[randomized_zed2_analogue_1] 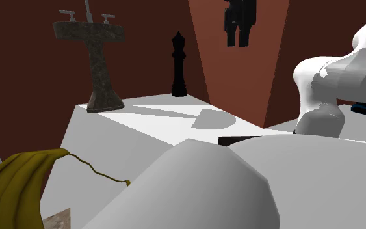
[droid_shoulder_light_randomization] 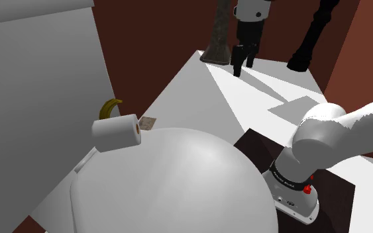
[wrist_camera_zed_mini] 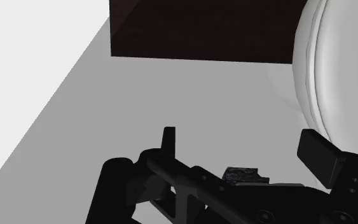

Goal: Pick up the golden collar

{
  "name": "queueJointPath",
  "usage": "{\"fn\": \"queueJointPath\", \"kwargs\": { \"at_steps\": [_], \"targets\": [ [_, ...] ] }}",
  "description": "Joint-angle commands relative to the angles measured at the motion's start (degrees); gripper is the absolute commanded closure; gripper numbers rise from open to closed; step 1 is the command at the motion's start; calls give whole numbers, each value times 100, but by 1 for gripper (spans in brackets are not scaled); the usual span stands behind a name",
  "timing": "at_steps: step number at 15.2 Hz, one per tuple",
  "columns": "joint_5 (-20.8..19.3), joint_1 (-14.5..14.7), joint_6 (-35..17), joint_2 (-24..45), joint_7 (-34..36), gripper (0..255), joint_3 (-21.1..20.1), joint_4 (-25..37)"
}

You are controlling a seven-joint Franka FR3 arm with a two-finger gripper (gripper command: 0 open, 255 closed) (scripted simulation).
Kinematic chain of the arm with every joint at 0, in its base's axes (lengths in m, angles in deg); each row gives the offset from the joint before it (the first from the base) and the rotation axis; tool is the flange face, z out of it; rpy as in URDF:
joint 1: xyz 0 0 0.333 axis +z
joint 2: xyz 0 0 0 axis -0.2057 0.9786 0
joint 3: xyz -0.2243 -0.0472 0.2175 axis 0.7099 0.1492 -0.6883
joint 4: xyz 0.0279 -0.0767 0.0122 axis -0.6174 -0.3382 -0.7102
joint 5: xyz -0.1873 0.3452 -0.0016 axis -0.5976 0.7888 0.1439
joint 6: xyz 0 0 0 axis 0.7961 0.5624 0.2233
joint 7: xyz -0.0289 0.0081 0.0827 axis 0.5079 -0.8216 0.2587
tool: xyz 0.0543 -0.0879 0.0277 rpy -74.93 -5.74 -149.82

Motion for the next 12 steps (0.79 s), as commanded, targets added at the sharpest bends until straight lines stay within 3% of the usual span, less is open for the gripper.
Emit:
{"fn": "queueJointPath", "kwargs": {
  "at_steps": [1,12],
  "targets": [
    [0,0,0,0,0,0,0,0],
    [357,351,-1972,758,1494,0,-1335,-333]
  ]
}}
